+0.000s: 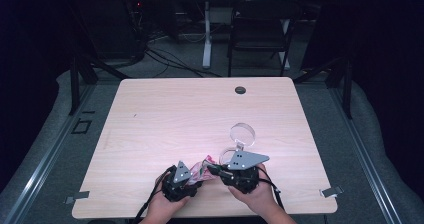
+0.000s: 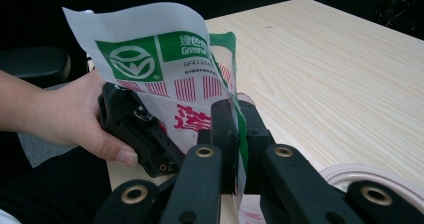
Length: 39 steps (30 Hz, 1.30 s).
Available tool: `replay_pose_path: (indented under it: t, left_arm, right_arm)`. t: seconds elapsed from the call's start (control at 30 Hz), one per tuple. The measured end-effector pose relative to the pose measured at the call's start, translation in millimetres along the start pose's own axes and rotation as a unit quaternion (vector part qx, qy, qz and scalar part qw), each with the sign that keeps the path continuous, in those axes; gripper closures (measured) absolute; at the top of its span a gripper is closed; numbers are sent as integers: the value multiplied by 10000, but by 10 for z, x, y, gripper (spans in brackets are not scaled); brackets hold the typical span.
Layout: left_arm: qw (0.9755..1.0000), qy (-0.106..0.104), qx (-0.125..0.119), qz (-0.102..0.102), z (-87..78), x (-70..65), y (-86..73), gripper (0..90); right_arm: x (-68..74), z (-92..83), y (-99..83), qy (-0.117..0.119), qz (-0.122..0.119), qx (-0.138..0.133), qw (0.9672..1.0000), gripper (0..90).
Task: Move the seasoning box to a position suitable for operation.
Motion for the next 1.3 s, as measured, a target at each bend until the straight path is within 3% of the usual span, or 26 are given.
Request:
replay_pose_path:
  t: [0.4,1.3]
  left_arm:
    - [9999,74,79,123,-20,-5,27,544]
    - [9997,199,78,127,-56,15,52,555]
  right_arm:
    - [-5,-12,3,-18,32,-8,10000,877]
    - [-19,-32,15,-42,59,-78,9999,851]
Point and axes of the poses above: each handheld gripper's, and its own axes: z roughly forward along the jaws, y roughly out of its top, x roughly to its left, the point moved 2 cm from there along z, roughly forward along the jaws, and after that the axes turned 14 degrees about -y, right-handed, at the moved point
